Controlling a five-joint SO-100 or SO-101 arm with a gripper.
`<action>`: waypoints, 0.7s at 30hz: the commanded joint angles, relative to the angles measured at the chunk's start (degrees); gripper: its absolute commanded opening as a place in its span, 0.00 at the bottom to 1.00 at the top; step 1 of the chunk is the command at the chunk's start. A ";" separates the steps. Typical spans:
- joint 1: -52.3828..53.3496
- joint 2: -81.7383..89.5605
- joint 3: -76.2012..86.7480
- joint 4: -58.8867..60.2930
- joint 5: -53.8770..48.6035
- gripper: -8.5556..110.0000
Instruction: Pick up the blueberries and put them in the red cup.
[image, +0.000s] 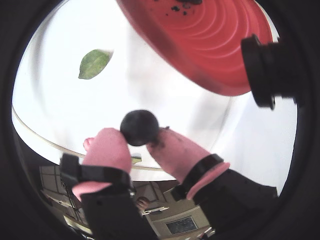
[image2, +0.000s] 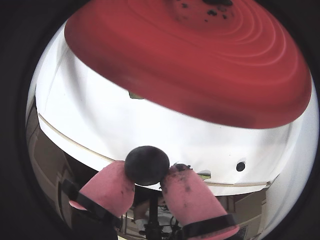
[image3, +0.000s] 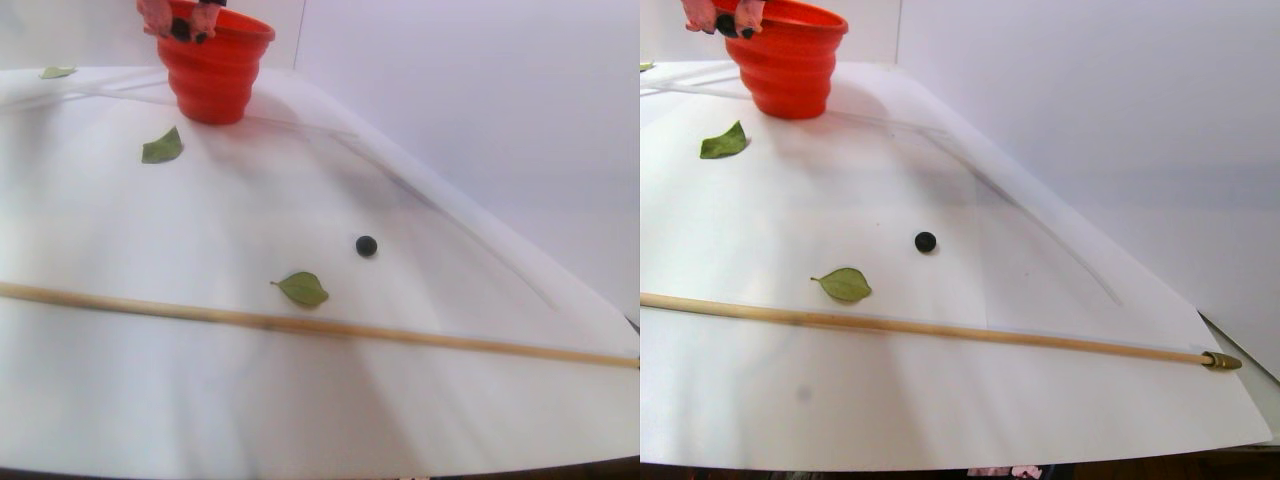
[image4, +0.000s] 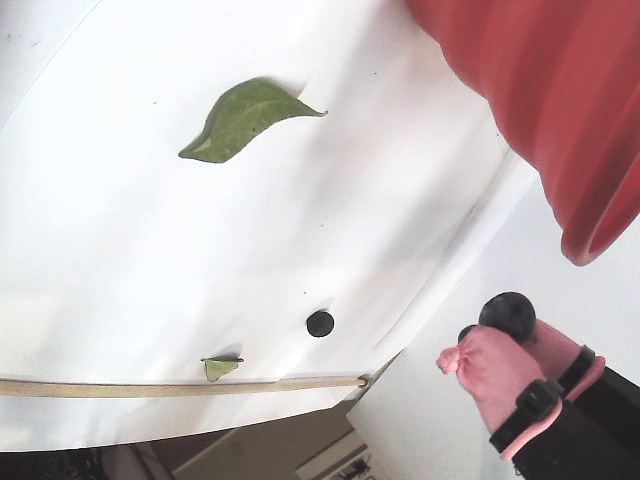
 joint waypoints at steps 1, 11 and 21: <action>-0.62 4.92 -4.39 -0.35 -0.79 0.16; -1.58 8.09 -5.01 -0.44 -2.29 0.16; -1.67 10.20 -4.83 -3.52 -5.63 0.16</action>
